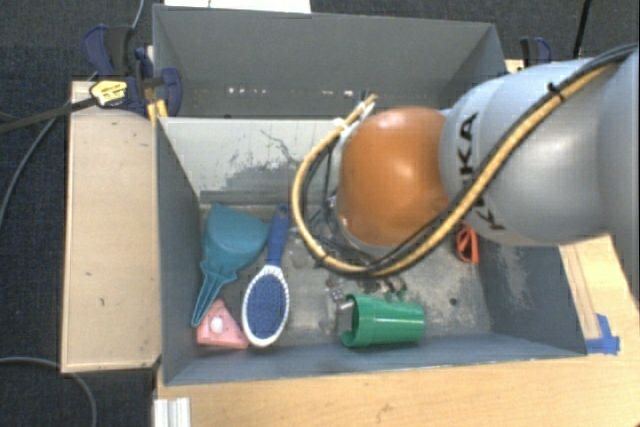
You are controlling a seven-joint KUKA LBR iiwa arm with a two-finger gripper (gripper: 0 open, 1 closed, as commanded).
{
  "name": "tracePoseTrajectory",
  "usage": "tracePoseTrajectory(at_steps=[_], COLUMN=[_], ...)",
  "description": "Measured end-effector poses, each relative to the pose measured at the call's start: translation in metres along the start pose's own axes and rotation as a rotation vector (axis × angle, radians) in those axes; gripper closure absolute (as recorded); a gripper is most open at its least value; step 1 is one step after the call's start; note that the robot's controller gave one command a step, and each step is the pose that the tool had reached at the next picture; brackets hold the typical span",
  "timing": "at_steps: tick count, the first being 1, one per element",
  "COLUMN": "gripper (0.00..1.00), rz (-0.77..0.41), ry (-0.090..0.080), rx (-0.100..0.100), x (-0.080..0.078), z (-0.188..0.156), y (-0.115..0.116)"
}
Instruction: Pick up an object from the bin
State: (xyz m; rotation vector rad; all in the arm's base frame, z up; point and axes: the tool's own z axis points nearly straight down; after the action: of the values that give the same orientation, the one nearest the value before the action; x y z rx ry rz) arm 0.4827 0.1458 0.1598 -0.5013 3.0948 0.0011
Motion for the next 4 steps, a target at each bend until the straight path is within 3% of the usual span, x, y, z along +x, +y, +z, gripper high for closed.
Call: tracePoseTrajectory(at_steps=[1, 2, 3, 4], gripper=[0.0, 0.0, 0.0, 0.0], rz=[-0.132, 0.029, -0.135, -0.326], ry=[-0.005, -0.002, -0.005, -0.011], rx=[0.001, -0.002, 0.002, 0.0], x=[-0.001, 0.001, -0.014, -0.002], z=[-0.012, 0.016, 0.034, 0.051], y=[0.0, -0.036, -0.067, -0.079])
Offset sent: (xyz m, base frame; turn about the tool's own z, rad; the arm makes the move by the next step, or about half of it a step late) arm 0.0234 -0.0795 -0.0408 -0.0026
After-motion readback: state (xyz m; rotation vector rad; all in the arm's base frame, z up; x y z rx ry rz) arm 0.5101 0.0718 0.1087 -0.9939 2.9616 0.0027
